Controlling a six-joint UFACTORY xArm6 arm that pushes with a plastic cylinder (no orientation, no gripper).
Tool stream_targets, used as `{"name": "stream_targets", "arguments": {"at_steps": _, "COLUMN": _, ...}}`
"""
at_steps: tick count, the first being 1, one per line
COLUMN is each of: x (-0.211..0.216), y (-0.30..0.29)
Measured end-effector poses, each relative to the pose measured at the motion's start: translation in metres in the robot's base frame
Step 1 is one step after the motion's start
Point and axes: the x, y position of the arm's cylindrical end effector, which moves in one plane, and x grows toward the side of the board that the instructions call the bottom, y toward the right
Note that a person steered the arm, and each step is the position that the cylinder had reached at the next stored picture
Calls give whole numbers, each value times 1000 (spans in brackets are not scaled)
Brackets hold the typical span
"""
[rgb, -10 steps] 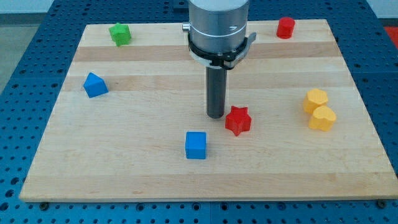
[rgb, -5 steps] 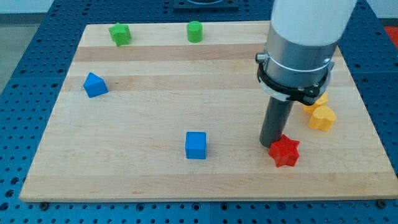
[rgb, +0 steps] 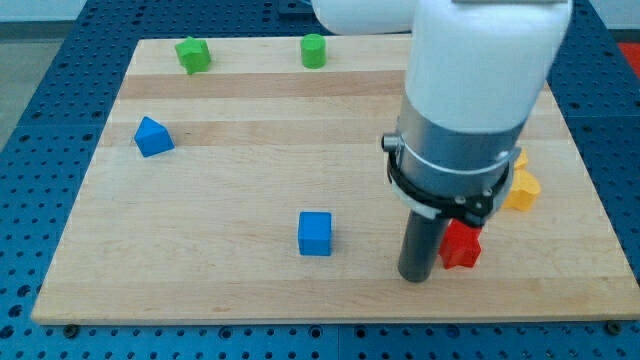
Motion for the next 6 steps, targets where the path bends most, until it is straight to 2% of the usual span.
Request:
{"name": "stream_targets", "arguments": {"at_steps": 1, "x": 1, "y": 18}}
{"name": "stream_targets", "arguments": {"at_steps": 2, "x": -26, "y": 38}}
{"name": "stream_targets", "arguments": {"at_steps": 5, "x": -17, "y": 28}}
{"name": "stream_targets", "arguments": {"at_steps": 6, "x": -35, "y": 22}}
